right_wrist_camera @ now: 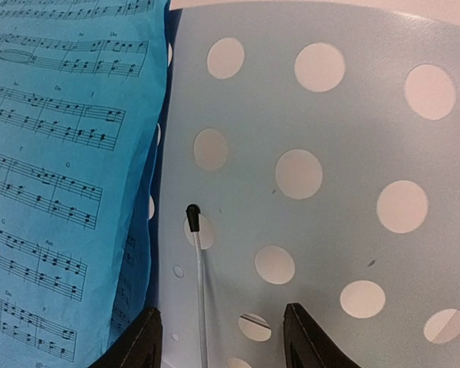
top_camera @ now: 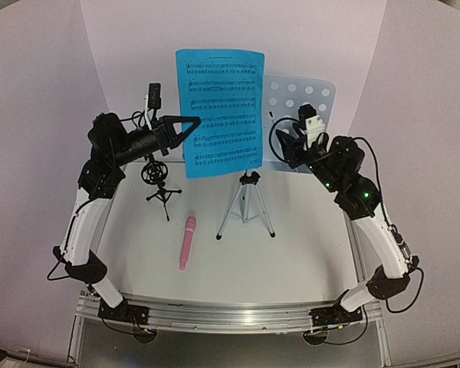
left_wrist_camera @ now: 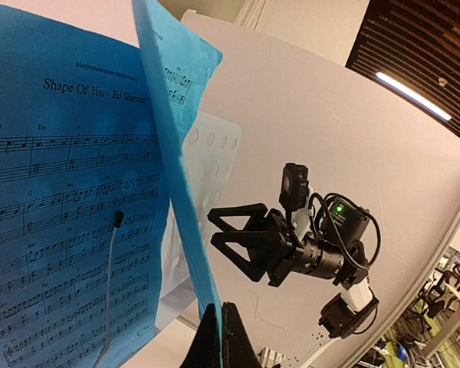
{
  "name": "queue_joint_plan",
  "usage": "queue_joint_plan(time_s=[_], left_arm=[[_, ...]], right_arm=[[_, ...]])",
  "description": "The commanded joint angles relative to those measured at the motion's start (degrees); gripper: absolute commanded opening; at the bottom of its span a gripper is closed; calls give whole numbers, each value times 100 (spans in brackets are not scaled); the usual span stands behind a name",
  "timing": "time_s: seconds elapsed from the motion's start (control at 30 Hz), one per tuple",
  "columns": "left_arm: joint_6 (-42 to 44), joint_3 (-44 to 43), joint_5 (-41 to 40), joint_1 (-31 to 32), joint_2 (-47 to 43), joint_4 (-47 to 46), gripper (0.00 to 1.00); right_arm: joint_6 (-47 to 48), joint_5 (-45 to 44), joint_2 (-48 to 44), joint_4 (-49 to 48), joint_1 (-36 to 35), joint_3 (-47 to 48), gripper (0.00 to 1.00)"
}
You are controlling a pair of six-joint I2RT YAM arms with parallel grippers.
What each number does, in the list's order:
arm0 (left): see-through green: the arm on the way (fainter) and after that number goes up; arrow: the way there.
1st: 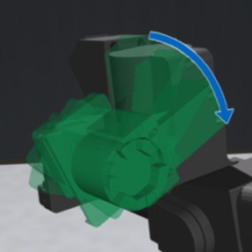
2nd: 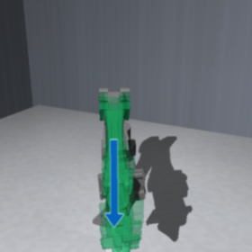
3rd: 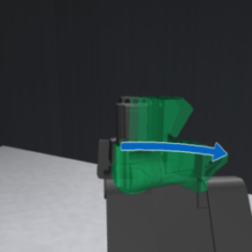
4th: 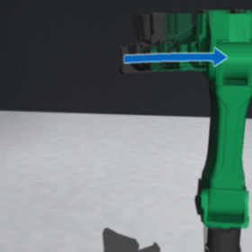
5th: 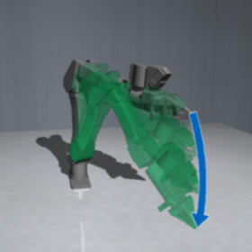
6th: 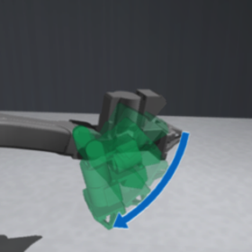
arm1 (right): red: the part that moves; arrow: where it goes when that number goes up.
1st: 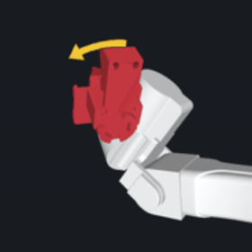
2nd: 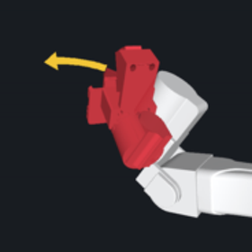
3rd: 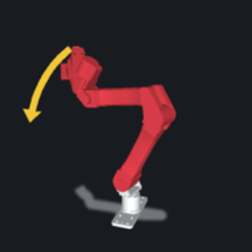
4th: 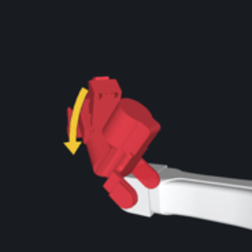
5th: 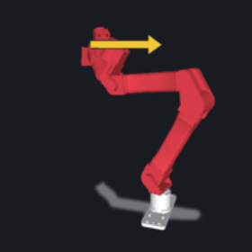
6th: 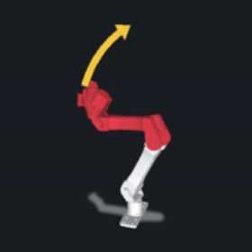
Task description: Set up the instrument practice props
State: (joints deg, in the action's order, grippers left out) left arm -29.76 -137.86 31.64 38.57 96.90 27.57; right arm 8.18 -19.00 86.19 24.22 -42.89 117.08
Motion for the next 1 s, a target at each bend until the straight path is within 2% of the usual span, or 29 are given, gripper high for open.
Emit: queue_joint_plan(time_s=[0.0, 0.17, 0.27, 0.6, 0.97], left_arm=[[685, 147, -58, -22, -181, -324, 0], [1464, 335, -129, -21, -200, -485, 0], [1645, 467, -185, -22, -224, -539, 0], [1943, 632, -288, -22, -261, -640, 0], [1765, 771, -307, -18, -104, -1258, 0]], right_arm=[[124, -75, 283, 171, -8, 370, 50], [175, -184, 351, 166, -8, 415, 41], [184, -207, 375, 163, -8, 393, 36], [114, 33, 323, 162, -8, 329, 2], [-242, 18, 118, -100, -8, 187, 0]])
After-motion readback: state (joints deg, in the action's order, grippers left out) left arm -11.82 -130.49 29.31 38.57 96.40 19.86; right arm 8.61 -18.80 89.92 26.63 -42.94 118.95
